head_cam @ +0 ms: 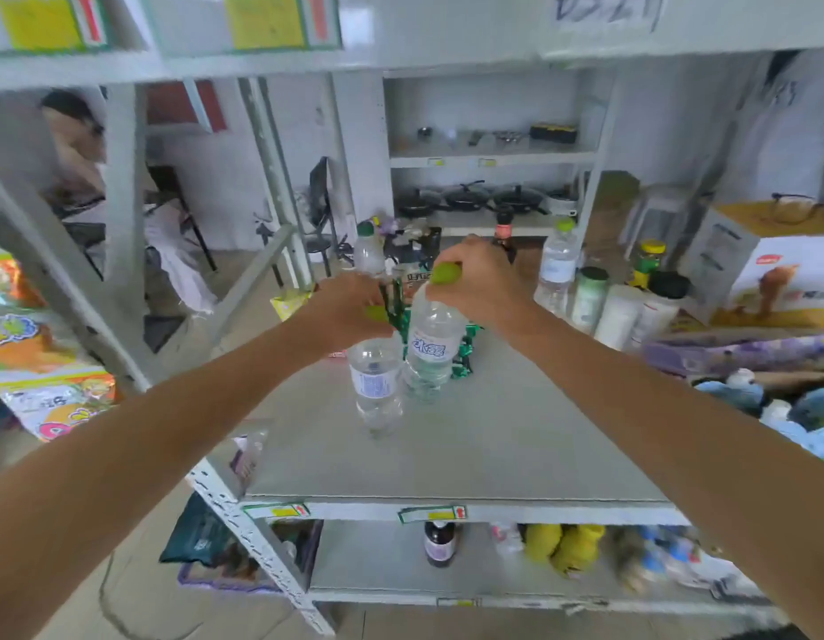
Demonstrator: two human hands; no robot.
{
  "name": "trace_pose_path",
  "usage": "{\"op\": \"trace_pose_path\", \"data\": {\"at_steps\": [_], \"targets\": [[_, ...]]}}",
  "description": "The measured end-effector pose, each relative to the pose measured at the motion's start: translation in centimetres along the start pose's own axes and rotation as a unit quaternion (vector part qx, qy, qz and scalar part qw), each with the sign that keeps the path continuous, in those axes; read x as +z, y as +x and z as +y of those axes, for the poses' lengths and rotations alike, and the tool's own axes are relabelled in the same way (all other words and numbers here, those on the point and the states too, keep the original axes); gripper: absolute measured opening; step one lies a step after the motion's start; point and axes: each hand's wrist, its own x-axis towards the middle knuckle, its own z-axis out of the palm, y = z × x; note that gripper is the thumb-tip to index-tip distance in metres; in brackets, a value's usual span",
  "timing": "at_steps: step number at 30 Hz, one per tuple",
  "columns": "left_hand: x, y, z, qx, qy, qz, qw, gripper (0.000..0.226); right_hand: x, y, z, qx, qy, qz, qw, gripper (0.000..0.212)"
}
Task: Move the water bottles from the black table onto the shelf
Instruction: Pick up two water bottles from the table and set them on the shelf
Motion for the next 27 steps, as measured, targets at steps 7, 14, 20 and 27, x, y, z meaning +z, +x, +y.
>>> {"op": "trace_pose_path", "data": {"at_steps": [7, 14, 20, 27], "targets": [[-0.3, 3.8, -4.8, -0.096, 0.01, 0.003, 0.995, 0.039, 9.7, 6.7, 1.0, -0.033, 0.013, -0.107, 0.994, 0.027], [0.3, 7.1, -7.6, -0.154, 0.022, 0.002, 0.988, 0.048, 12.7, 9.5, 1.9, -0.094, -0.002, -0.15, 0.984, 0.023], [0.5, 9.0, -8.0, -0.16, 0.043, -0.015, 0.986, 0.056, 13.8, 11.7, 3.1, -0.059, -0.02, -0.143, 0.988, 0.036], [1.1, 8.8, -8.6, -0.172, 0.074, -0.014, 0.982, 0.055, 13.4, 9.5, 4.5, -0.031, -0.013, -0.152, 0.988, 0.045]]}}
